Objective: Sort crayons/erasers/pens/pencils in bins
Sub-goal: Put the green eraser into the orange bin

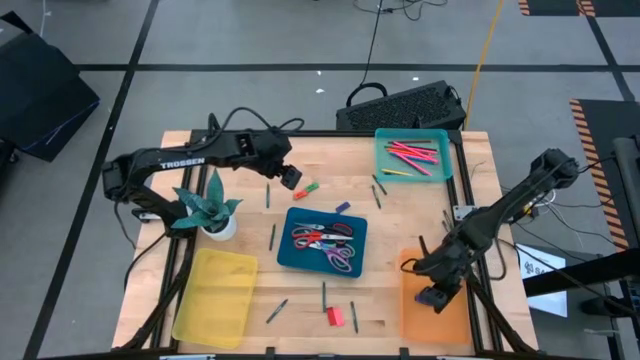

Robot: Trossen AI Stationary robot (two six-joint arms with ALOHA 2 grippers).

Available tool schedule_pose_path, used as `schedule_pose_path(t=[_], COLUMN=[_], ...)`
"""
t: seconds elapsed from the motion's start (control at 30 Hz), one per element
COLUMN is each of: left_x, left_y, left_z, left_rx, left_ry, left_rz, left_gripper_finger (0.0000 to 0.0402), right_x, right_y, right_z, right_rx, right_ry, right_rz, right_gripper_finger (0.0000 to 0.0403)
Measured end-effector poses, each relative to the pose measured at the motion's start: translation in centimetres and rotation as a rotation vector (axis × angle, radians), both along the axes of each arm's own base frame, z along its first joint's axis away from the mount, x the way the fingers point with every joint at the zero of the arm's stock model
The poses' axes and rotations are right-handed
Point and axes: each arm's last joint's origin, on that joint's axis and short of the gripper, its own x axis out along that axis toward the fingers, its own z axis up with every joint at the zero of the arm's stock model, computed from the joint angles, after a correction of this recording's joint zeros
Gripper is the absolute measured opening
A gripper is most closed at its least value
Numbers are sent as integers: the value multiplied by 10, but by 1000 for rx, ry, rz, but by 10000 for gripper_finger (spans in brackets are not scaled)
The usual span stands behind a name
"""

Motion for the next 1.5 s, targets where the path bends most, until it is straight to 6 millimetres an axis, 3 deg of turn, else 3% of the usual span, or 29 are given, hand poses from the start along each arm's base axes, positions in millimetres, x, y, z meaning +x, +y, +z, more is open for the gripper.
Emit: schedule_pose_path(t=[0.17, 0.4, 0.63, 1.0, 1.17, 1.27, 1.5], left_x=[7, 28, 59, 80, 83, 83, 84], left_y=[11, 19, 9, 10, 9, 11, 17], left_z=[-24, -66, -90, -139, -152, -153, -153], left_rx=[-7, 45, 142, 198, 237, 238, 277], left_ry=[109, 234, 162, 211, 256, 257, 248], left_rz=[7, -80, -230, -205, -159, -153, -107], left_gripper_finger=[230, 230, 230, 230, 224, 195, 73], right_x=[14, 42, 61, 68, 69, 70, 73], right_y=[-9, -37, -59, -73, -74, -73, -73], right_z=[33, 73, 87, 91, 93, 94, 99], right_rx=[-108, -409, -667, -674, -646, -627, -609], right_ry=[-190, -637, -950, -950, -946, -953, -996], right_rz=[-49, -62, -15, -119, -169, -196, -224], right_gripper_finger=[114, 109, 109, 109, 109, 109, 109])
